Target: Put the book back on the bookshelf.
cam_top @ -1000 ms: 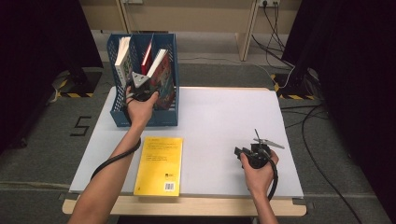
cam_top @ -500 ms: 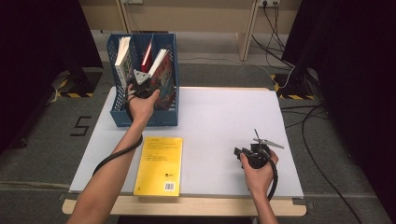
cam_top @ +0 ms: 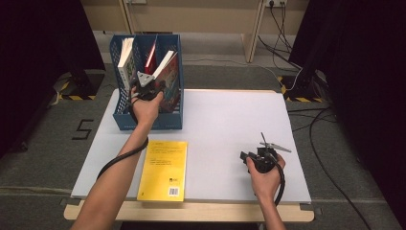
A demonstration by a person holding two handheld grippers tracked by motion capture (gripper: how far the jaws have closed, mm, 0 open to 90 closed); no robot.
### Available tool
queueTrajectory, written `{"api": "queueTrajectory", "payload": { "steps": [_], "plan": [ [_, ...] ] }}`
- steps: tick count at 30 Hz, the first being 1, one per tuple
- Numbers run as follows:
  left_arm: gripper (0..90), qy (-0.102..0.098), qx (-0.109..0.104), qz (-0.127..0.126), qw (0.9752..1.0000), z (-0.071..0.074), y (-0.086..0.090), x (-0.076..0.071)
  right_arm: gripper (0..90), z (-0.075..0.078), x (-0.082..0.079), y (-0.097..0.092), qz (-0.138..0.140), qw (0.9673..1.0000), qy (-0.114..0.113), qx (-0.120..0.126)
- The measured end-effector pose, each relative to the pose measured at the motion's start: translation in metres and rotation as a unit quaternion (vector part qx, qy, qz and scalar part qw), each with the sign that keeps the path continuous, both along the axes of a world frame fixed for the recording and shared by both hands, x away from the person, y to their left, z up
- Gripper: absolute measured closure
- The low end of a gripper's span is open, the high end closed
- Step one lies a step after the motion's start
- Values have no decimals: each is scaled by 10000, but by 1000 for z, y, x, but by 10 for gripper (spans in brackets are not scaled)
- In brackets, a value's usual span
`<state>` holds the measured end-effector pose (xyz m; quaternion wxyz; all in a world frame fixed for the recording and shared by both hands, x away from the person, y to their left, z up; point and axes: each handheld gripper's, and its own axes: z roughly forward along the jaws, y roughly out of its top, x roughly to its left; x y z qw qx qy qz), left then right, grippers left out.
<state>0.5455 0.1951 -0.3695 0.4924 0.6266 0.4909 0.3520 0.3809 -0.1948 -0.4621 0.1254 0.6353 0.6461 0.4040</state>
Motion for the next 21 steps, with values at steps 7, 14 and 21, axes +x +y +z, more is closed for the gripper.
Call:
{"api": "queueTrajectory", "payload": {
  "steps": [7,14,21],
  "plan": [
    [746,-37,-102,66,9999,4,1,8,621,-1,1,0,-1,10000,10,16],
    [746,-78,-72,184,9998,7,-2,18,623,-1,2,-1,0,10000,0,18],
    [746,-209,-115,387,9990,9,-9,29,624,-2,2,-1,13,10000,-12,26]
  ]
}}
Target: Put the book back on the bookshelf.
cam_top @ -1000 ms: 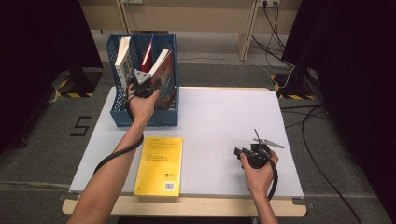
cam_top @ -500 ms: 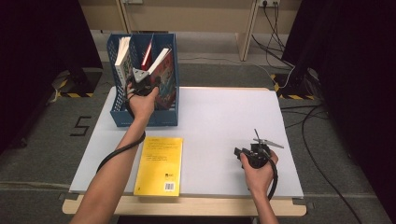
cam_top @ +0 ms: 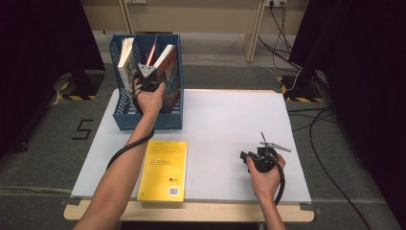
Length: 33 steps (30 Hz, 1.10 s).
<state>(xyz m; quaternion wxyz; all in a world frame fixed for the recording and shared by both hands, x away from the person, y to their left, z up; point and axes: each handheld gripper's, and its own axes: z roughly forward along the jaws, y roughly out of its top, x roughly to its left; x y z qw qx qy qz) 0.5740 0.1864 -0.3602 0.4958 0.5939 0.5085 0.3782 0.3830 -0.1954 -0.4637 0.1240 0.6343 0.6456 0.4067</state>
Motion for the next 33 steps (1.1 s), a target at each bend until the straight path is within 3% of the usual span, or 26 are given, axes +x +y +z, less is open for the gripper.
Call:
{"api": "queueTrajectory", "payload": {
  "steps": [9,17,27,33],
  "plan": [
    [742,-118,220,286,9993,-11,-4,11,624,-2,1,0,28,10000,13,5],
    [734,-127,276,275,9992,-11,-5,12,624,-3,1,1,54,10000,35,-11],
    [681,19,306,277,9991,-10,3,3,620,-4,1,2,88,9999,61,-33],
    [658,-3,250,142,9996,-9,7,-13,618,-3,0,3,75,9999,75,-23]
  ]
}}
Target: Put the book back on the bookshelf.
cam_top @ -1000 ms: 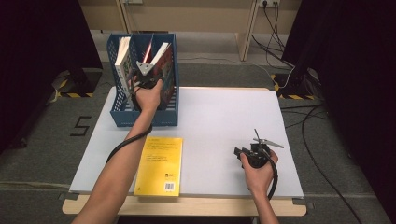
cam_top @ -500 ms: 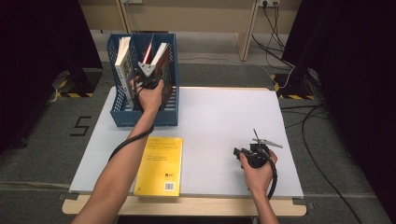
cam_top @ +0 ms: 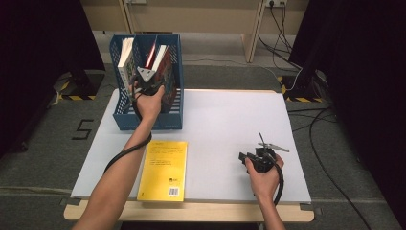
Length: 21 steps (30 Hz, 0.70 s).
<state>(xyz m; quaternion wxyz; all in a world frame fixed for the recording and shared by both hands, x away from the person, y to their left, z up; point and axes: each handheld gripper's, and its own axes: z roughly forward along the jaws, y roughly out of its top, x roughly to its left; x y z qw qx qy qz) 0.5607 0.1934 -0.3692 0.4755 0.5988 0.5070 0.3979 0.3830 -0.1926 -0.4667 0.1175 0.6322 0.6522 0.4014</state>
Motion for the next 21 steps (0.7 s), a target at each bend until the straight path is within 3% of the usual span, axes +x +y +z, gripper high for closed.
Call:
{"api": "queueTrajectory", "payload": {
  "steps": [11,16,21],
  "plan": [
    [691,134,-364,-101,9992,0,10,-31,616,2,-2,1,-17,10000,-4,-5],
    [713,308,-313,-86,9990,-5,7,-28,617,1,-2,2,-2,10000,11,-5],
    [728,358,-282,-22,9990,-6,4,-24,618,2,-1,0,-32,10000,5,-3]
  ]
}}
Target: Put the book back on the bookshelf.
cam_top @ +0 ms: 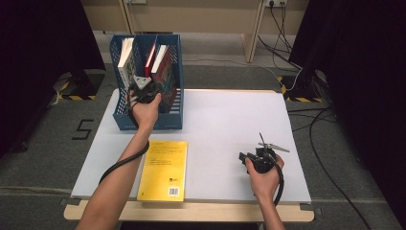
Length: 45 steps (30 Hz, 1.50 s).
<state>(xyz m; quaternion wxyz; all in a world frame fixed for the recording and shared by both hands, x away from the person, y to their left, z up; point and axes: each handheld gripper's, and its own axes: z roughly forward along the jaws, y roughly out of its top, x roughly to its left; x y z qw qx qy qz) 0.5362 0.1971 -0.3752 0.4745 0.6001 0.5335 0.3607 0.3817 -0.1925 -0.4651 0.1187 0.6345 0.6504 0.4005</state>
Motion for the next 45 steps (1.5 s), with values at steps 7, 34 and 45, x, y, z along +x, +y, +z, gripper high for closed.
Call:
{"api": "queueTrajectory", "payload": {
  "steps": [7,34,45],
  "plan": [
    [733,44,90,81,9999,2,-4,8,618,-1,0,1,40,10000,-18,-23],
    [727,240,77,199,9995,6,-2,31,618,0,1,0,6,10000,-48,-1],
    [621,304,-71,81,9995,0,1,23,610,1,0,-1,-19,10000,-43,-1]
  ]
}}
